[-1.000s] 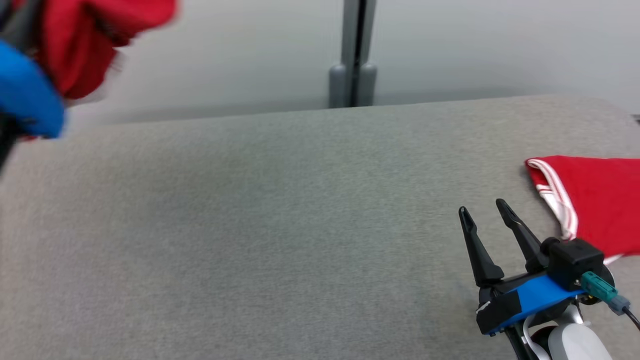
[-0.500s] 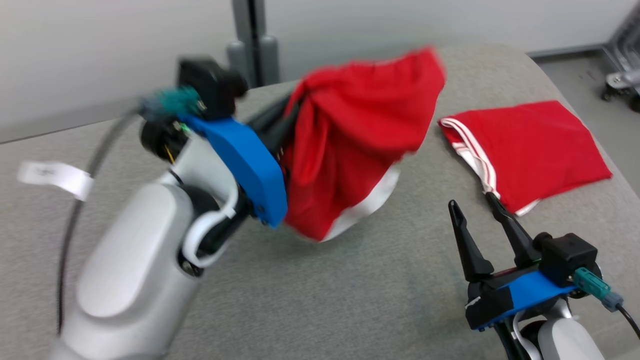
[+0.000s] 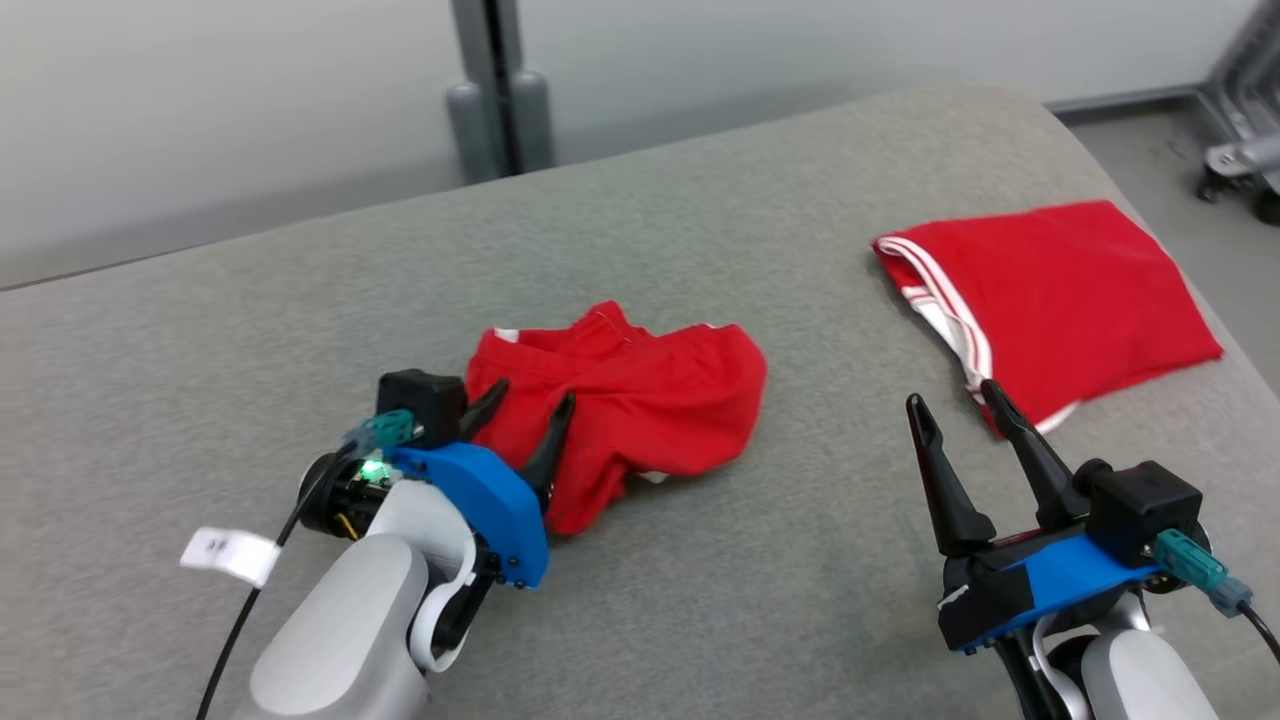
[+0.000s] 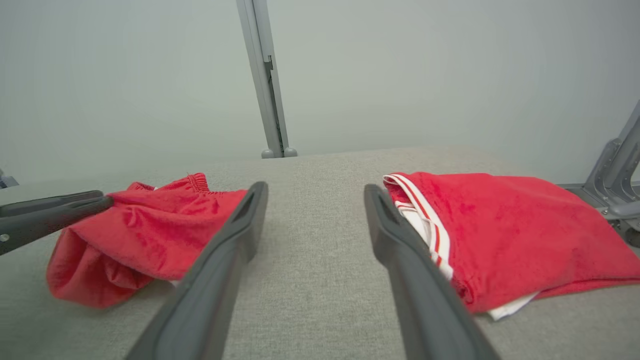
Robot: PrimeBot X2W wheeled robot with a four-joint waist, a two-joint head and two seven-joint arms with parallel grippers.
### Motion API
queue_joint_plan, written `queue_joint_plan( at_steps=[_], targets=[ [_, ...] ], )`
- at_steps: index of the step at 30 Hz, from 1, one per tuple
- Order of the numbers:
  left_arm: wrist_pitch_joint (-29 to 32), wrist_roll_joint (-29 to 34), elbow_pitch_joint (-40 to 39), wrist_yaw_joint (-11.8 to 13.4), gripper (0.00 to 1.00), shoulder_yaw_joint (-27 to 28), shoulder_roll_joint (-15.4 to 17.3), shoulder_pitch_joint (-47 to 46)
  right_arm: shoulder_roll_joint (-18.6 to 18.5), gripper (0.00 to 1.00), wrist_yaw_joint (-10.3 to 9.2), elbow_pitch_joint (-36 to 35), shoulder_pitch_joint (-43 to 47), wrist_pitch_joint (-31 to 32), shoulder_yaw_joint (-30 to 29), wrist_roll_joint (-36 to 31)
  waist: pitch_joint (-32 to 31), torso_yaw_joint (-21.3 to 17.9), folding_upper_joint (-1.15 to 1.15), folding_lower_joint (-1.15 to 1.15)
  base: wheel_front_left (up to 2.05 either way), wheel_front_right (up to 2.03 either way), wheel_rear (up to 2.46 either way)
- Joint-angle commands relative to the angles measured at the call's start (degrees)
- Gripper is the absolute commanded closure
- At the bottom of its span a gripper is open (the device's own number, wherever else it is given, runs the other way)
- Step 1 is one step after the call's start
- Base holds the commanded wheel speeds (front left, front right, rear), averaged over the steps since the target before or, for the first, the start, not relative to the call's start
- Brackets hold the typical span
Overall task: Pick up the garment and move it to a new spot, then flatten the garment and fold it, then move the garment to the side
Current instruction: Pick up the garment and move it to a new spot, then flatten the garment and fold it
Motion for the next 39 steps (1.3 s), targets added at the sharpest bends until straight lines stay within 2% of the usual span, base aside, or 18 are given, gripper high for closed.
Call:
queue_joint_plan(
  at_steps=[1,9,13,19,22,30,39],
  targets=[
    [-1.3,-0.2,0.0,0.2,0.00,0.5,0.3,0.7,-0.3,0.00,0.01,-0.1,0.4,0.1,-0.1,-0.4,-0.2,0.8,0.00,-0.01,0.00,0.00,0.00],
    [-13.8,-1.7,-6.1,1.7,0.00,5.3,2.1,7.3,-1.2,0.00,0.01,-1.7,2.7,2.0,-1.5,-0.9,-4.0,7.4,0.00,-0.01,0.00,0.00,0.00],
    [-19.0,-1.8,-10.0,3.9,0.00,8.5,3.7,12.3,-1.4,0.00,0.01,-2.2,4.2,2.7,-2.5,-0.7,-5.3,10.0,0.00,-0.01,0.00,0.00,0.00],
    [-21.3,-0.1,-14.5,7.0,0.00,13.6,5.8,19.3,-0.8,0.00,0.01,-2.3,6.5,3.6,-4.6,-0.6,-6.5,12.4,0.00,-0.01,0.00,0.00,0.00],
    [-21.5,2.0,-16.7,7.8,0.00,16.2,6.5,22.4,-0.7,0.00,0.01,-1.5,7.4,3.9,-5.5,-0.3,-7.0,13.0,0.00,-0.01,0.00,0.00,0.00],
    [-21.5,6.5,-19.5,7.0,0.00,21.8,3.7,29.5,0.0,0.00,0.01,0.9,8.9,3.3,-6.9,-0.5,-7.9,13.8,0.00,-0.01,0.00,0.00,0.00],
    [-21.6,8.5,-17.1,5.0,0.00,23.1,2.0,29.0,0.6,0.00,0.01,1.4,8.5,2.9,-6.6,-1.0,-7.6,13.9,0.00,-0.01,0.00,0.00,0.00]
  ],
)
